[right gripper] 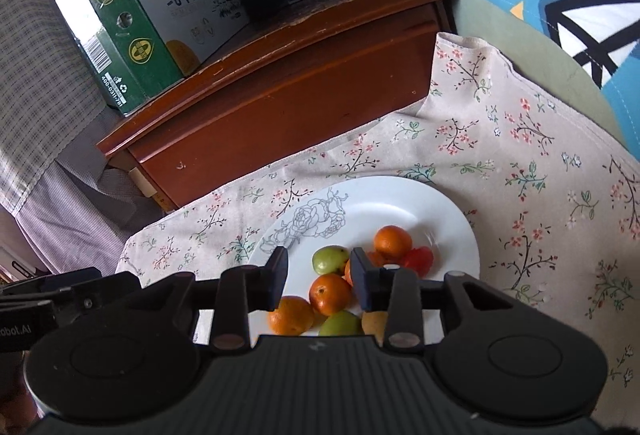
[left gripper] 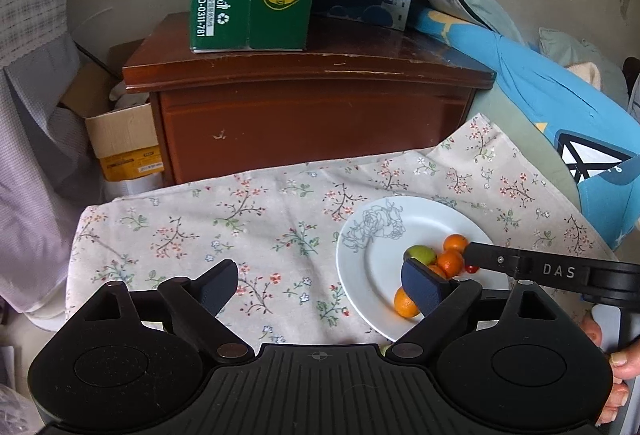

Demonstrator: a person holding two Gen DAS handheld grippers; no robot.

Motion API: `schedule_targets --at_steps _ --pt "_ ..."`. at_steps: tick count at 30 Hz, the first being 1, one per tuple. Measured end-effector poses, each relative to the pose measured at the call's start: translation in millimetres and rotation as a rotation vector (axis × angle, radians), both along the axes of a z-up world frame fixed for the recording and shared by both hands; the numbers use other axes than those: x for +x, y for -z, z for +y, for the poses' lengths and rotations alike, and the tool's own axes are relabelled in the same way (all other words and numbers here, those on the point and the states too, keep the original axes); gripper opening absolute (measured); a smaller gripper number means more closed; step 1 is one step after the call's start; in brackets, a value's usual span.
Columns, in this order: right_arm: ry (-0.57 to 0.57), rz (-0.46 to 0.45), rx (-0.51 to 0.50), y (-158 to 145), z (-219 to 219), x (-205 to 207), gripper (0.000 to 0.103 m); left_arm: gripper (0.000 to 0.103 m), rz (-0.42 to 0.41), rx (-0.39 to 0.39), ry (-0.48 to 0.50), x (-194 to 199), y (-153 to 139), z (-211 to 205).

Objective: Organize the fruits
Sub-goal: 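Withdraw both open grippers from the plate toward the remaining fruits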

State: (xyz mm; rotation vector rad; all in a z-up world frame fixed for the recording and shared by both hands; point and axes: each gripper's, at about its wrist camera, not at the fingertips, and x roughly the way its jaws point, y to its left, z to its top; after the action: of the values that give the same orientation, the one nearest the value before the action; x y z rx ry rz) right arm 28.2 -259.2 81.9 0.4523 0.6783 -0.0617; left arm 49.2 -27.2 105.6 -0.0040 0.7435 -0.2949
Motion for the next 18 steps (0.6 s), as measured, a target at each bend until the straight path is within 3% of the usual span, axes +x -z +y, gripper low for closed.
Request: schedule_targets --at_steps 8,15,18 --pt "-0.011 0.023 0.003 4 18 -29 0.039 0.091 0.025 0.017 -0.015 -17 4 16" --pt "-0.026 0.046 0.022 12 34 -52 0.04 0.092 0.097 0.057 -0.041 -27 21 26" --pt "-0.042 0.059 0.012 18 42 -56 0.04 0.092 0.114 0.038 -0.024 -31 28 29"
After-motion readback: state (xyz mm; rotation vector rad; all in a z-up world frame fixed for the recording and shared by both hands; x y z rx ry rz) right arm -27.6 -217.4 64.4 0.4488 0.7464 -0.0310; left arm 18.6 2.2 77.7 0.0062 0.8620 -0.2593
